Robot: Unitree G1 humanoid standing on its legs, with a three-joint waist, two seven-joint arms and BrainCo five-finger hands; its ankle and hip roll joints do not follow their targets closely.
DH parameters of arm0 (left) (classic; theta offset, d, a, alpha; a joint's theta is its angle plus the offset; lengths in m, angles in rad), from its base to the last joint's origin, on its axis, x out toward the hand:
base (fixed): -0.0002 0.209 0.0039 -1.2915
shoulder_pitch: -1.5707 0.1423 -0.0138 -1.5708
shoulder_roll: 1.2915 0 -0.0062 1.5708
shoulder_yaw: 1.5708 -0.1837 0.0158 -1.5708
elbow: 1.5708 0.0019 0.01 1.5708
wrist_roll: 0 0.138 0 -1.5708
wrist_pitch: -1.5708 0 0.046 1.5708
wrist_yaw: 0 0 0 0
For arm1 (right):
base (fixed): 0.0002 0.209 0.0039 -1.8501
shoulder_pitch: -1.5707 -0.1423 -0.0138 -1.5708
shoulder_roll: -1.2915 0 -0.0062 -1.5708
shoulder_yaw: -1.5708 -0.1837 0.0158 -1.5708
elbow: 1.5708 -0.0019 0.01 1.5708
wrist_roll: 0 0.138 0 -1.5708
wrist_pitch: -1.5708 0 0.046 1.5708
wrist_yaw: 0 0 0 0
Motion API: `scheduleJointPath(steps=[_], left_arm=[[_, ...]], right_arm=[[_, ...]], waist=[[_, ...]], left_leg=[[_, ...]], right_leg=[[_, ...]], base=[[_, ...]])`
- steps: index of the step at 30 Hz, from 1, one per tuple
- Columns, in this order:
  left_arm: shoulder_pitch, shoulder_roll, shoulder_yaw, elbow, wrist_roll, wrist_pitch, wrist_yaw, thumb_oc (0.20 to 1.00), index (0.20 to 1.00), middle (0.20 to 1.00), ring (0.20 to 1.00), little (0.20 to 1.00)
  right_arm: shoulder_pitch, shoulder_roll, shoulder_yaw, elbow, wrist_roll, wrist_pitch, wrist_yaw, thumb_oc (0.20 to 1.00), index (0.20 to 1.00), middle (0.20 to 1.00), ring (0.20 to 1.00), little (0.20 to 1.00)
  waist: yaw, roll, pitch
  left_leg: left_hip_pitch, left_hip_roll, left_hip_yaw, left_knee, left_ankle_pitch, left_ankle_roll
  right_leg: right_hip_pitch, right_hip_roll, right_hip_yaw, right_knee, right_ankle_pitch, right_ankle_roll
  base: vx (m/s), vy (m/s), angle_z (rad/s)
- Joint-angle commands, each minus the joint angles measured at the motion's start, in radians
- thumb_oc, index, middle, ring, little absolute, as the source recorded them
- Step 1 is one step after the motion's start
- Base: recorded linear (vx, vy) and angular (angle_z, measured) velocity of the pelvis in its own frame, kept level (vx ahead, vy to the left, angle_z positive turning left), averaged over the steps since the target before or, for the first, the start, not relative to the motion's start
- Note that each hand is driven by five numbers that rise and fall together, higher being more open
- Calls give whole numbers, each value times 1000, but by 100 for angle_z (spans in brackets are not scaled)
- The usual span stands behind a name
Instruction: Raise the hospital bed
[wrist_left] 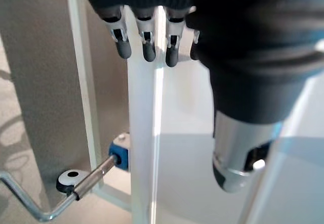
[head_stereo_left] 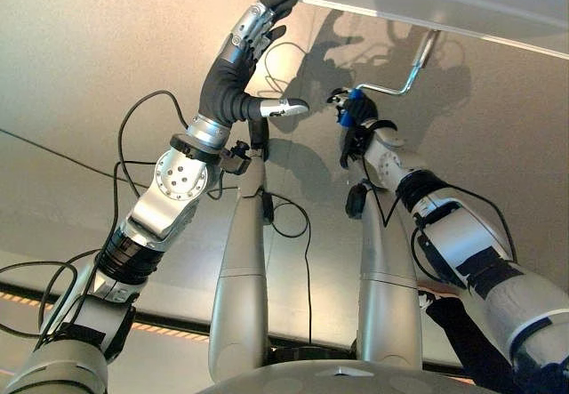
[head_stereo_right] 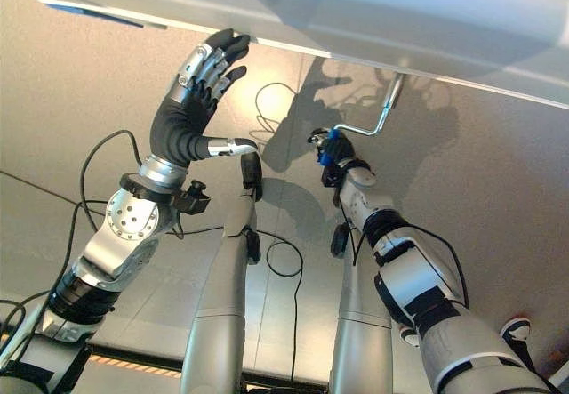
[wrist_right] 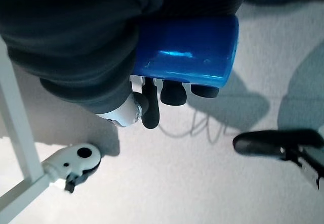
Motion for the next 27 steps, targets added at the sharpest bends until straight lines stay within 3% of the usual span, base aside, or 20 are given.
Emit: scheduleJointPath(steps=[1,10,15,22,27], left_arm=[[2,-31,-8,-160,-6,-77,-8,1000,1000,1000,1000,1000],[-3,-33,-34,-172,-11,-79,-7,1000,1000,1000,1000,1000],[-6,-25,-45,-173,-15,-75,-10,1000,1000,1000,1000,1000],[3,7,-38,-170,0,-76,-12,1000,1000,1000,1000,1000],[28,38,-5,-171,16,-79,-14,1000,1000,1000,1000,1000]], right_arm=[[-100,-71,10,45,-65,-21,-10,200,200,200,200,200],[-139,-196,-34,178,-111,-6,-33,200,200,200,200,200],[-107,-273,-87,236,-102,1,-56,200,200,200,200,200],[31,-348,-228,203,36,-46,-93,200,200,200,200,200],[184,-360,-309,96,93,-99,-98,200,200,200,200,200]], waist=[[-5,114,-24],[15,152,-24],[13,157,-24],[-21,142,-24],[-60,107,-24]], left_leg=[[-54,-40,31,144,-112,44],[-112,-50,36,176,-123,49],[-112,-52,43,186,-132,53],[-81,-50,62,176,-136,54],[-45,-40,74,151,-133,53]], right_leg=[[4,-23,45,-92,99,139],[-58,-29,57,-47,83,138],[-63,-28,64,-45,81,138],[-45,-18,81,-61,85,140],[-18,-4,89,-92,95,143]], base=[[26,40,15],[22,25,7],[0,0,0],[0,0,0],[0,-11,-1]])
